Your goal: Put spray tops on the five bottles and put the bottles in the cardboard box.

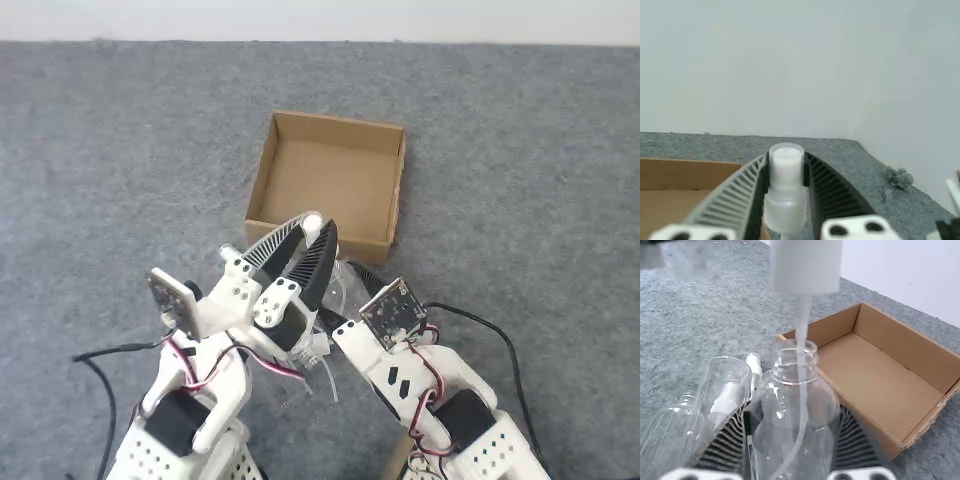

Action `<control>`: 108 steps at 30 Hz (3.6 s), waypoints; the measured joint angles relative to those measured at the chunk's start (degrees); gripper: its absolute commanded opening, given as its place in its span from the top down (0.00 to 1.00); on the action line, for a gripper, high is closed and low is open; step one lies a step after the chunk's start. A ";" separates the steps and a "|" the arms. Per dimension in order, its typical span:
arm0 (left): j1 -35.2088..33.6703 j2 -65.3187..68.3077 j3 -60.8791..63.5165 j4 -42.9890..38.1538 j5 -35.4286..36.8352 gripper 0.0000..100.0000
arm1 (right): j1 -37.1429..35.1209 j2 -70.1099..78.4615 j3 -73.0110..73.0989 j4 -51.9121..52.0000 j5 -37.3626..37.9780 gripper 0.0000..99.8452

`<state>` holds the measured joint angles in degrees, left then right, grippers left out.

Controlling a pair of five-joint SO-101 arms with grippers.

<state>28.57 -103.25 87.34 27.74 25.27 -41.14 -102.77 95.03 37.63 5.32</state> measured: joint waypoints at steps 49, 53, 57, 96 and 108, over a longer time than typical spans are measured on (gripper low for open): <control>2.29 0.00 4.75 -0.18 -5.36 0.87 | 4.66 0.09 0.09 -4.22 0.18 0.99; 2.37 0.00 4.75 -0.18 -5.36 0.87 | 6.77 0.09 0.09 -4.92 0.18 0.99; 0.18 0.00 4.75 -0.18 -5.01 0.87 | 6.86 0.09 0.09 -5.10 0.18 0.99; 3.43 0.00 4.75 -1.14 -5.71 0.87 | 5.19 0.09 0.09 -5.01 0.09 0.99; -0.35 0.00 -1.93 -1.14 -1.76 0.87 | 5.01 0.09 0.09 -5.01 0.09 0.99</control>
<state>28.22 -103.25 85.41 26.59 23.52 -36.13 -102.68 95.12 32.62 5.41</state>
